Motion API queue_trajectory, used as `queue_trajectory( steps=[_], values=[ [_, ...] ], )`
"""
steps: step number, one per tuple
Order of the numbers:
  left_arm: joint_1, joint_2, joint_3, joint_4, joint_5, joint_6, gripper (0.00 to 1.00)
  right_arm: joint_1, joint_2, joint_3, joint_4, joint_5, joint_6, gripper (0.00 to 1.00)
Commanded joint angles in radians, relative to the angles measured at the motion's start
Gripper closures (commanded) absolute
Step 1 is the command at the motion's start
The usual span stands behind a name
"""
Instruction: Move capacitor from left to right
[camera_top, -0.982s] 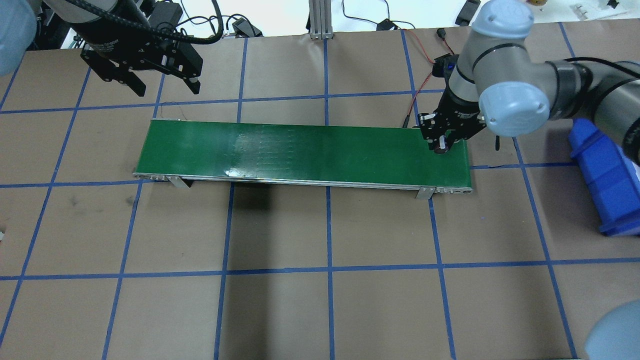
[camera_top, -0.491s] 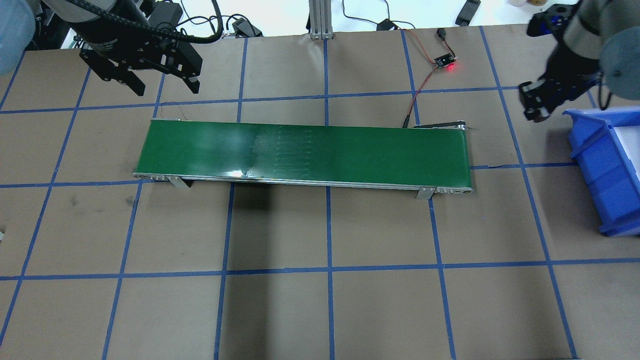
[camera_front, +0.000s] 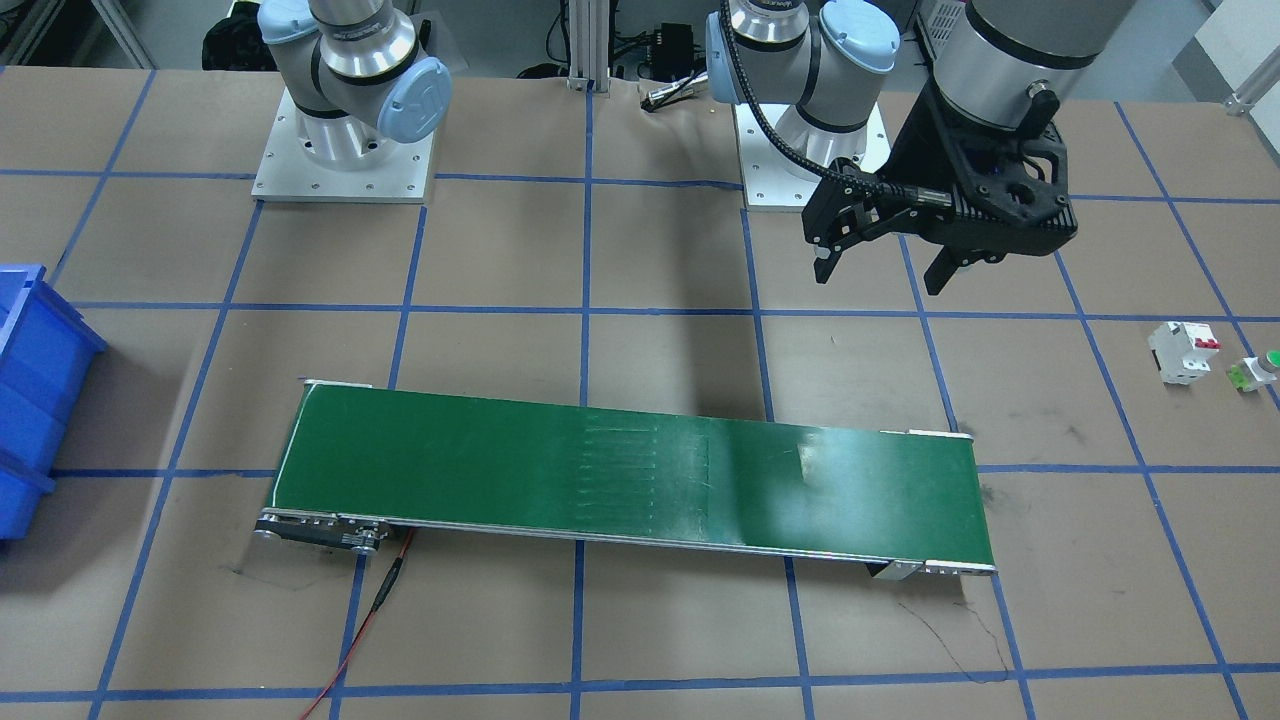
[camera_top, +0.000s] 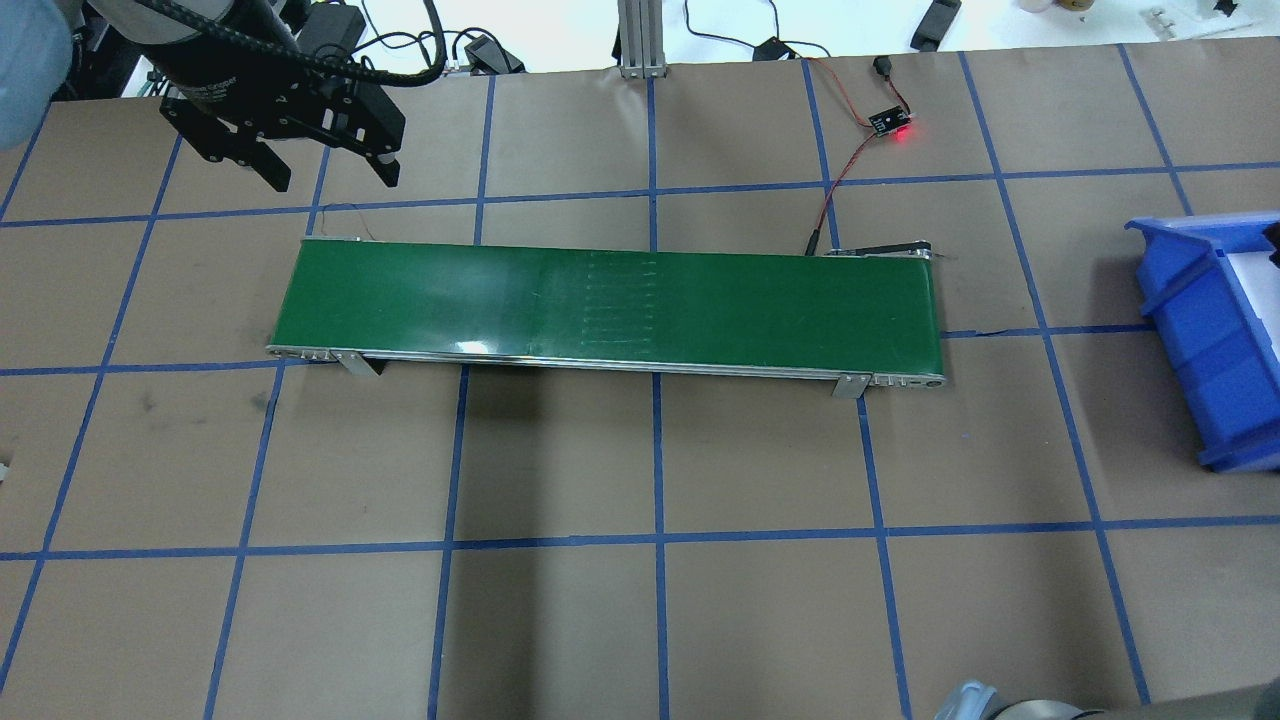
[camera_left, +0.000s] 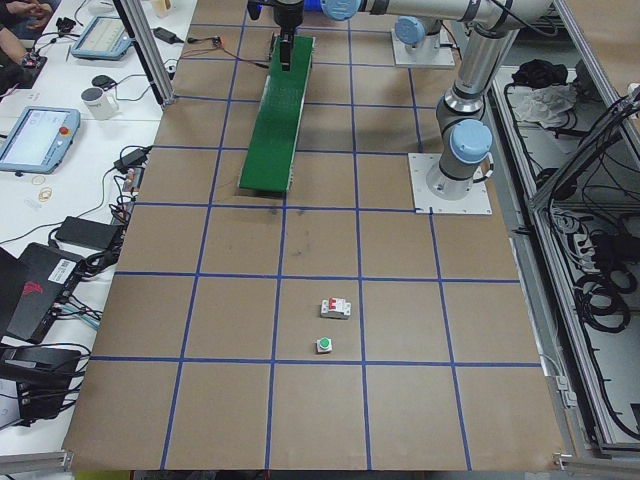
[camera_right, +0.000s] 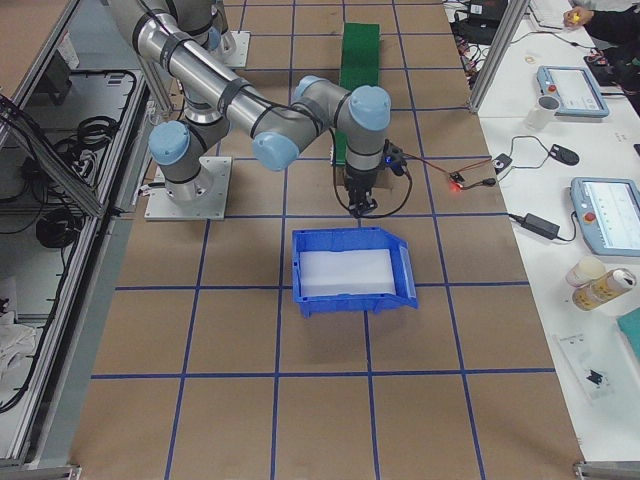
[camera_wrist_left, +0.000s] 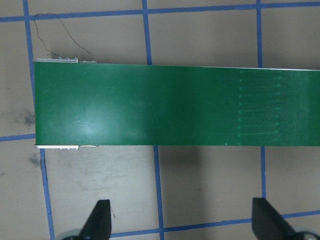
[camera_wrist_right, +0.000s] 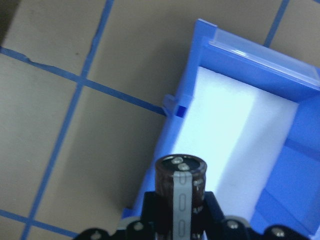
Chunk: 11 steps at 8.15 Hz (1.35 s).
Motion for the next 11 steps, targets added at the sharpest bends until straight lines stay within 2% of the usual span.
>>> queue_trajectory(
  steps=[1, 3, 4, 5, 6, 9, 10, 11],
  values=[
    [0.000, -0.001, -0.001, 0.000, 0.000, -0.001, 0.00, -0.105, 0.181, 0.007, -0.210, 0.006, -0.197, 1.00],
    [0.000, 0.001, -0.001, 0.000, -0.002, 0.000, 0.00, -0.105, 0.288, 0.012, -0.281, 0.032, -0.198, 1.00],
    [0.000, -0.001, -0.001, 0.000, -0.002, 0.000, 0.00, -0.105, 0.306, 0.012, -0.292, 0.033, -0.198, 0.85],
    [0.000, -0.001, -0.001, -0.002, -0.002, 0.002, 0.00, -0.105, 0.301, 0.012, -0.281, 0.036, -0.197, 0.08],
    [0.000, -0.001, -0.001, -0.002, -0.002, 0.000, 0.00, -0.105, 0.286, 0.012, -0.277, 0.032, -0.200, 0.00],
    [0.000, -0.001, -0.001, 0.000, -0.002, 0.000, 0.00, -0.088, 0.104, -0.002, -0.093, 0.053, -0.198, 0.00],
    [0.000, -0.001, -0.001, -0.002, -0.002, 0.000, 0.00, -0.059, 0.029, -0.005, -0.003, 0.102, -0.189, 0.00],
    [0.000, -0.001, -0.001, -0.002, -0.002, 0.000, 0.00, -0.012, -0.051, -0.008, 0.077, 0.104, -0.173, 0.00]
  ],
)
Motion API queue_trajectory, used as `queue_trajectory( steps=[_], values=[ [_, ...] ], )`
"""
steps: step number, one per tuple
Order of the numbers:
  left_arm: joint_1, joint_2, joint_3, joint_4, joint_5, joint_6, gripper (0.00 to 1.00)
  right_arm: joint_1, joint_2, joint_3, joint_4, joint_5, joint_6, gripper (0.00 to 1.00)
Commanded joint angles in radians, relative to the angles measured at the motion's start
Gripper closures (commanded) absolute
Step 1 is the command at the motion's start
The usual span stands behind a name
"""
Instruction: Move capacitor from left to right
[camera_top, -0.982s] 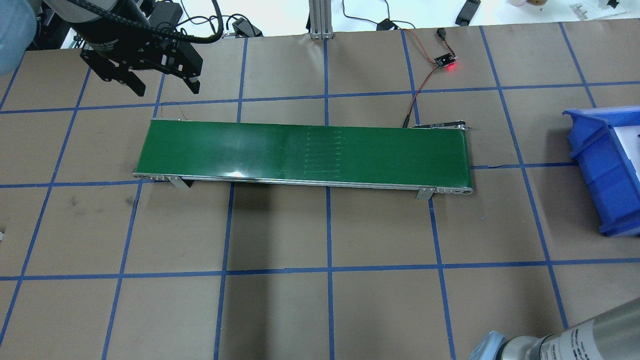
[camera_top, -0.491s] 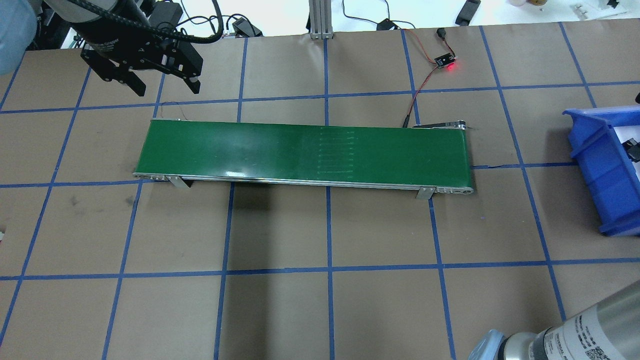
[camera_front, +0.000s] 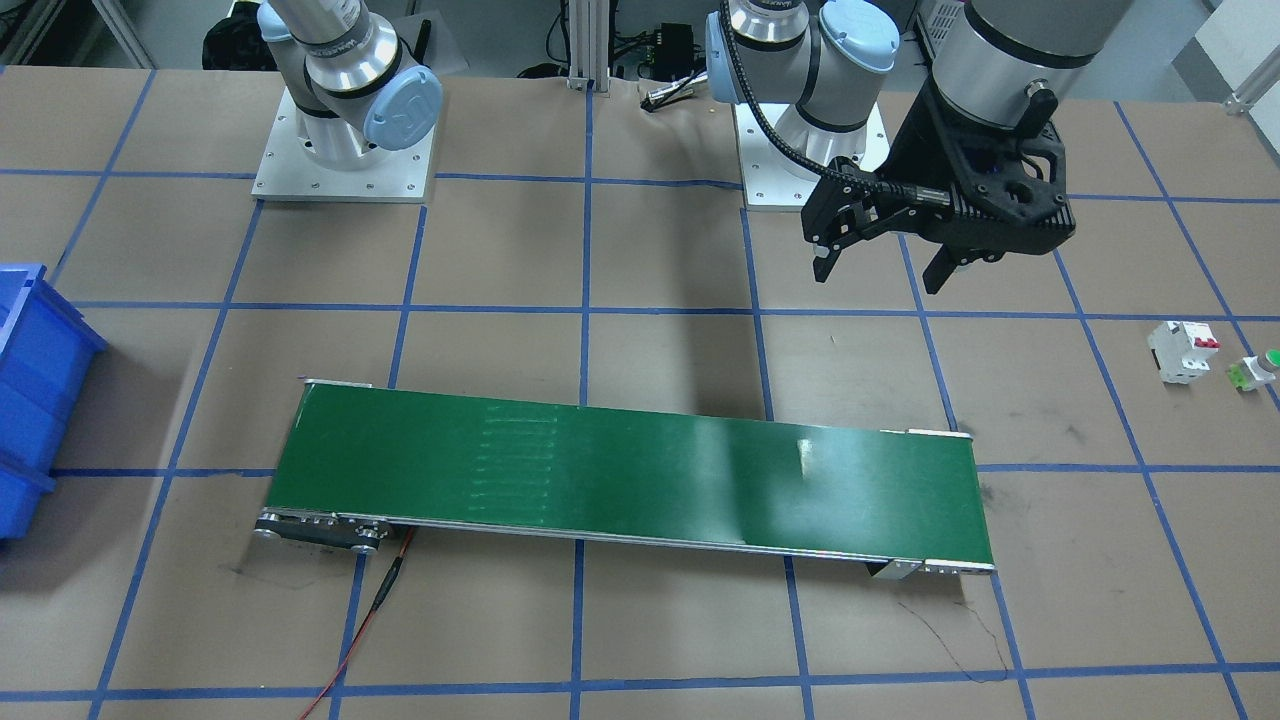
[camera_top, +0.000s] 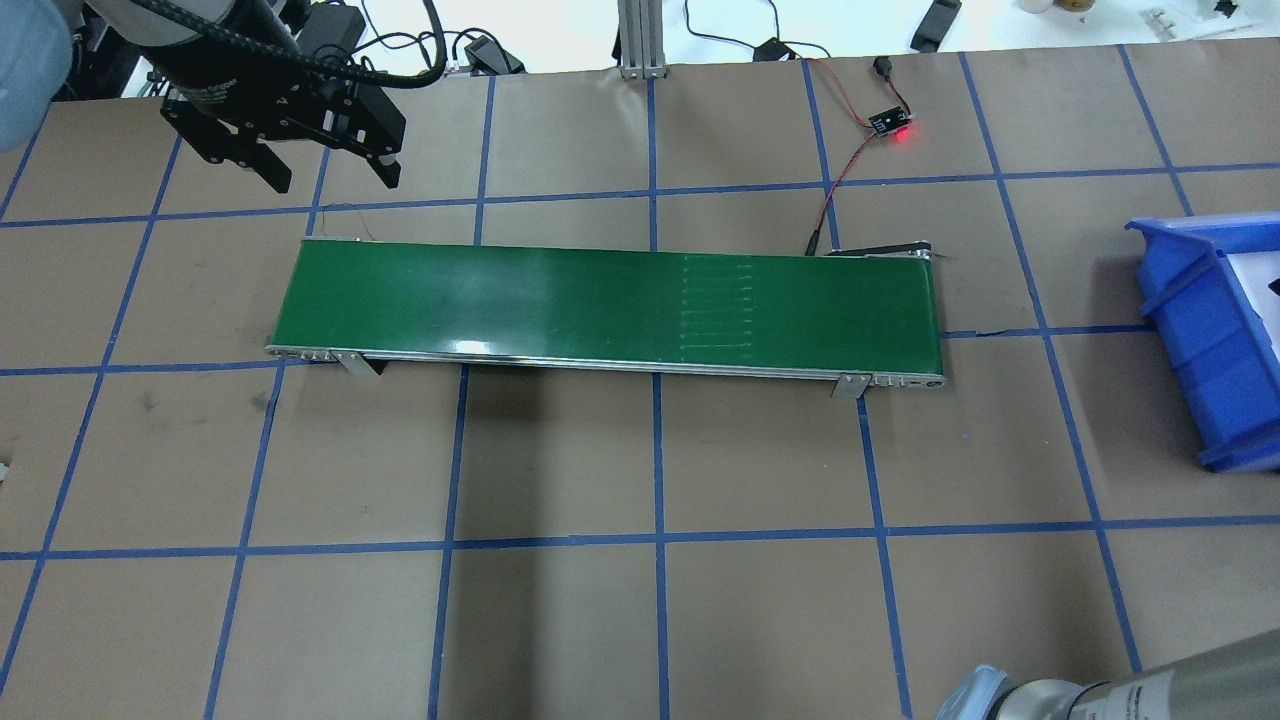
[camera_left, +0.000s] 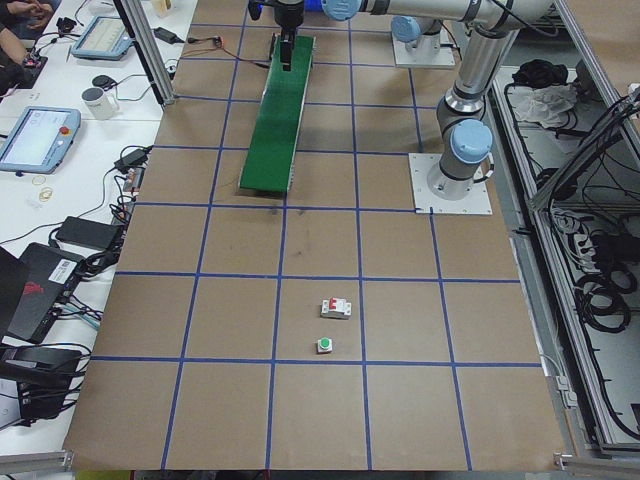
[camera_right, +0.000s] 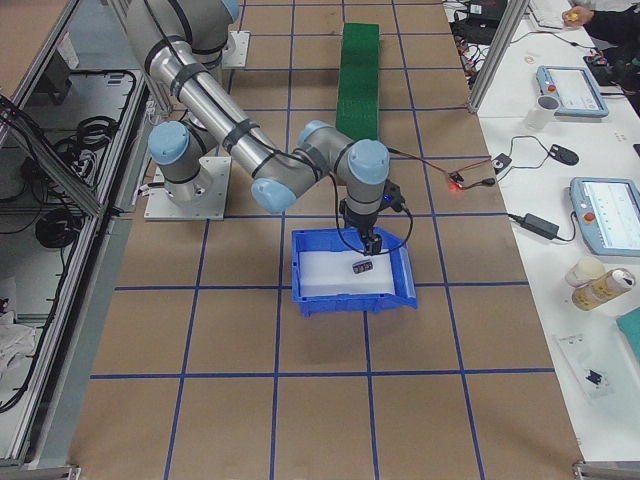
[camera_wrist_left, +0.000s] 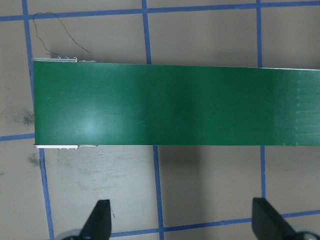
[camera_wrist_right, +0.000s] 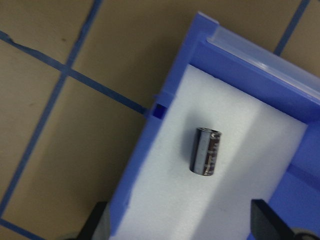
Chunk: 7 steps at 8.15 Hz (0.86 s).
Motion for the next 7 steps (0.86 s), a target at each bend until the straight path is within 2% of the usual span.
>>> queue_trajectory(
  steps=[1, 4, 7],
  values=[
    [0.000, 0.000, 0.000, -0.001, 0.000, 0.000, 0.00, 0.121, -0.200, -0.015, 0.198, 0.028, 0.108, 0.00],
    [0.000, 0.002, 0.002, -0.001, 0.000, 0.002, 0.00, 0.388, -0.315, -0.061, 0.401, 0.027, 0.581, 0.00],
    [0.000, 0.002, 0.000, -0.001, -0.002, 0.000, 0.00, 0.727, -0.323, -0.124, 0.463, 0.014, 1.055, 0.00]
  ],
)
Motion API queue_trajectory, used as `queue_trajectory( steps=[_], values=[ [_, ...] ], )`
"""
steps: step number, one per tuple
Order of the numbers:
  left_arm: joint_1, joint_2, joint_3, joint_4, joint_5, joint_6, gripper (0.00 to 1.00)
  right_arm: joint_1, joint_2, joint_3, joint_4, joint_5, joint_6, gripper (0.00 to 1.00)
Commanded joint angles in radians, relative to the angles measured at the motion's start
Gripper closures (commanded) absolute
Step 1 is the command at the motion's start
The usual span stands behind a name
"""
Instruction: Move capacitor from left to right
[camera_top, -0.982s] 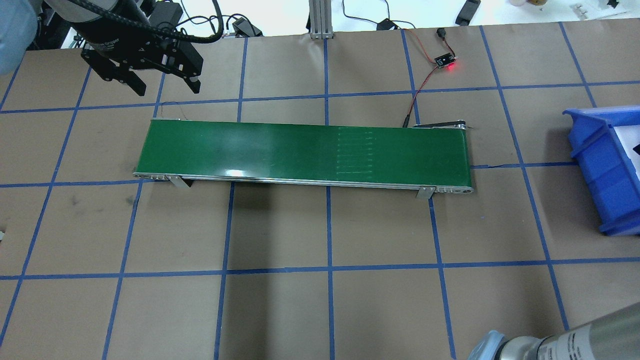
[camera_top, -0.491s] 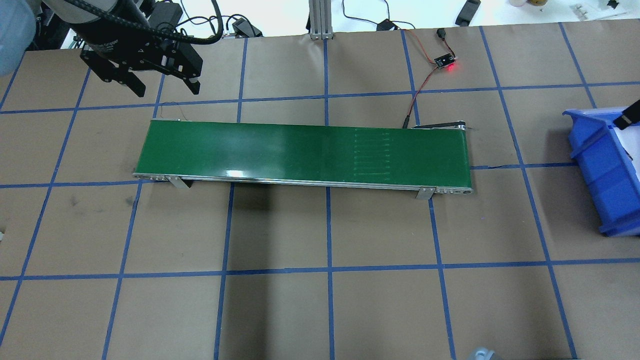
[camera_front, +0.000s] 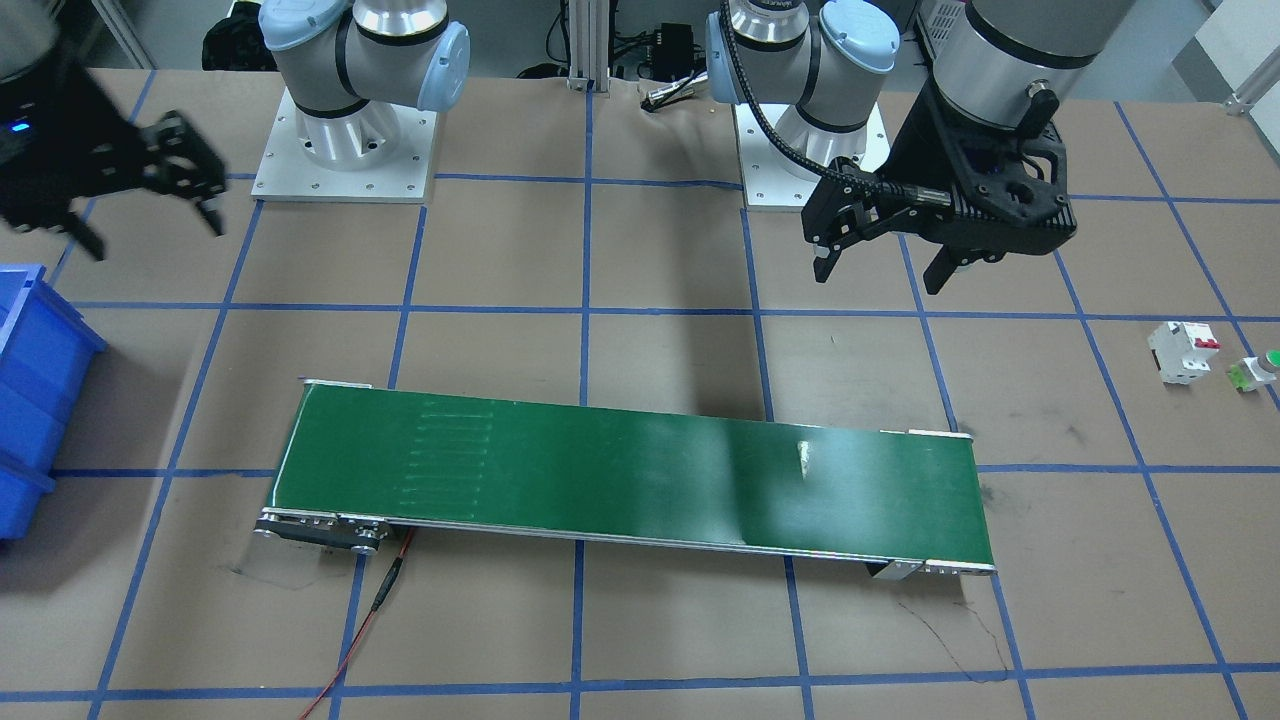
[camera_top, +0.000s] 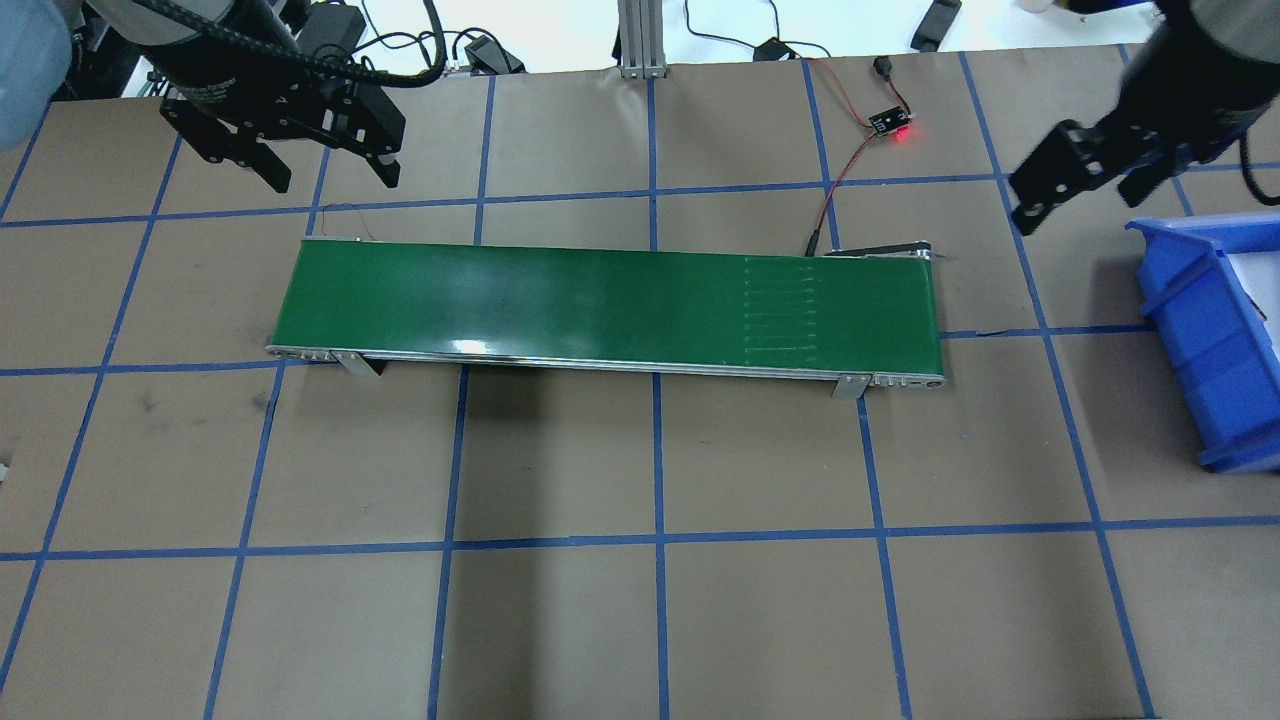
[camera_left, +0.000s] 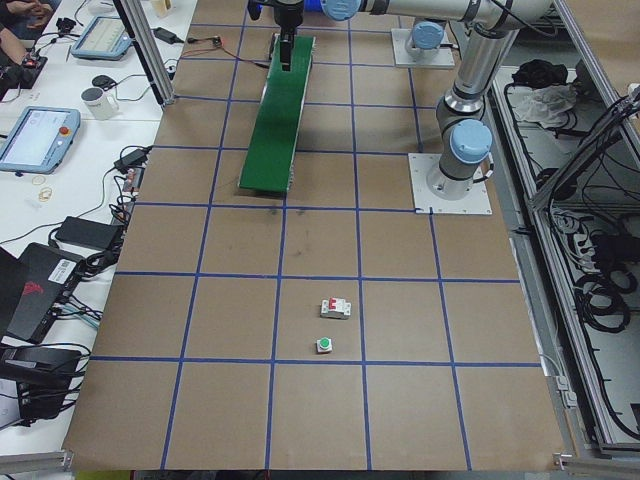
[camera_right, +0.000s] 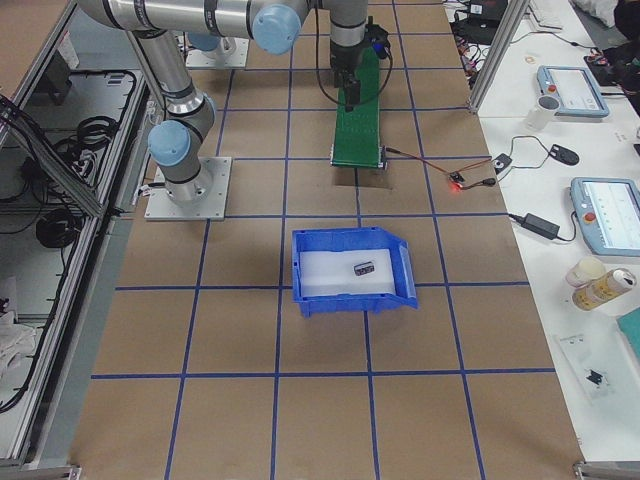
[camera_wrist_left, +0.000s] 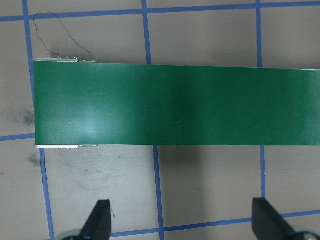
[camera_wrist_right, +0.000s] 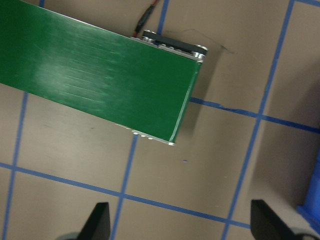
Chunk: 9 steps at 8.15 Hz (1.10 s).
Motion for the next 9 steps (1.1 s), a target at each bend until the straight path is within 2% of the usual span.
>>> queue_trajectory(
  steps=[1, 3, 6, 7, 9],
  values=[
    [0.000, 0.000, 0.000, 0.002, 0.000, 0.003, 0.00, 0.298, -0.005, -0.036, 0.028, -0.020, 0.433, 0.00],
    [0.000, -0.001, 0.000, 0.000, 0.000, -0.002, 0.00, 0.383, 0.002, -0.036, 0.023, -0.061, 0.499, 0.00],
    [0.000, -0.001, -0.002, 0.000, 0.000, -0.006, 0.00, 0.379, 0.010, -0.036, 0.016, -0.052, 0.499, 0.00],
    [0.000, -0.001, 0.000, 0.000, 0.000, -0.005, 0.00, 0.364, 0.013, -0.041, 0.013, -0.046, 0.500, 0.00],
    [0.000, -0.001, 0.000, 0.000, 0.000, -0.006, 0.00, 0.255, 0.022, -0.065, 0.023, -0.023, 0.499, 0.00]
  ],
)
